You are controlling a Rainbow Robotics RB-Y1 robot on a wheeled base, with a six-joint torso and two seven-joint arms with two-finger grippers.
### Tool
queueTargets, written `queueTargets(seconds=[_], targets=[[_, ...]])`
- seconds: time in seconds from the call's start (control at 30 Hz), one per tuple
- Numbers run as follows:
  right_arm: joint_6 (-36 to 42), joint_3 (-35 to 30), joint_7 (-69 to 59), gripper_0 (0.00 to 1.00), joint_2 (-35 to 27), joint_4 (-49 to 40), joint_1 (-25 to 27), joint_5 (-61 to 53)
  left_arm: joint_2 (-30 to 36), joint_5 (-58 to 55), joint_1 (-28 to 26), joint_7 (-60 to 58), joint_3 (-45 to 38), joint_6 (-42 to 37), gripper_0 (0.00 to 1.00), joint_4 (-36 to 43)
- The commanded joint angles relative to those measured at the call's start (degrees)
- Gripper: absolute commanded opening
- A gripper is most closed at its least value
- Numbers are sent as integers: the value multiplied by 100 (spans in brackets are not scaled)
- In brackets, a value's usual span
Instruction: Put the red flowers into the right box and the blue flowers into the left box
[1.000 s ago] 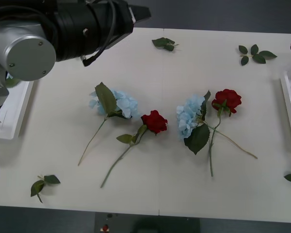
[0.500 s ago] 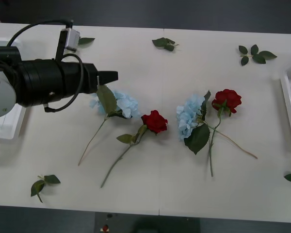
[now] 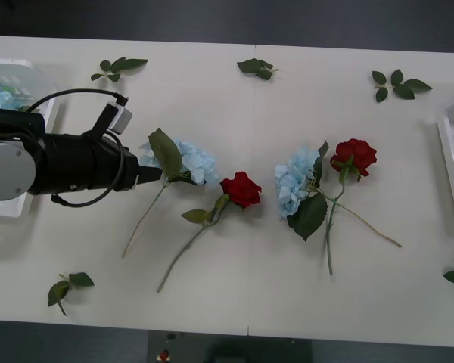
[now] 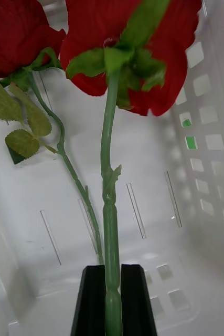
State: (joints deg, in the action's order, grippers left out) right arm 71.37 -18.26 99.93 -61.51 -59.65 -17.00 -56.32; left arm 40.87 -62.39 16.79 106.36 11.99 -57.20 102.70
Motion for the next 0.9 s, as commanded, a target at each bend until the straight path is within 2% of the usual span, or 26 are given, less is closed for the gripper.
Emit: queueTargets(seconds=[0.03,0.07,0.1,0.43,0.53,0.9], targets=[[-247,-46,-272,62,-45,-144,13,51,105,131,132,482,268,271,100,-172],[-299,-46,-272,91,8,-144,13,77,114,263,158,482,383,297,100,-198],[-326,-46,-272,100,25,-144,13,86,105,342,176,465,444,297,100,-224],[-168,-46,-193,100,61,-328,-67,33,105,430,483,421,1042,447,100,-725],[386,-98,-228,100,69,-601,-242,-72,52,447,624,421,1305,702,100,-971],[1915,-81,-369,100,228,-1031,-963,-520,-88,623,800,412,1666,781,100,-1367]])
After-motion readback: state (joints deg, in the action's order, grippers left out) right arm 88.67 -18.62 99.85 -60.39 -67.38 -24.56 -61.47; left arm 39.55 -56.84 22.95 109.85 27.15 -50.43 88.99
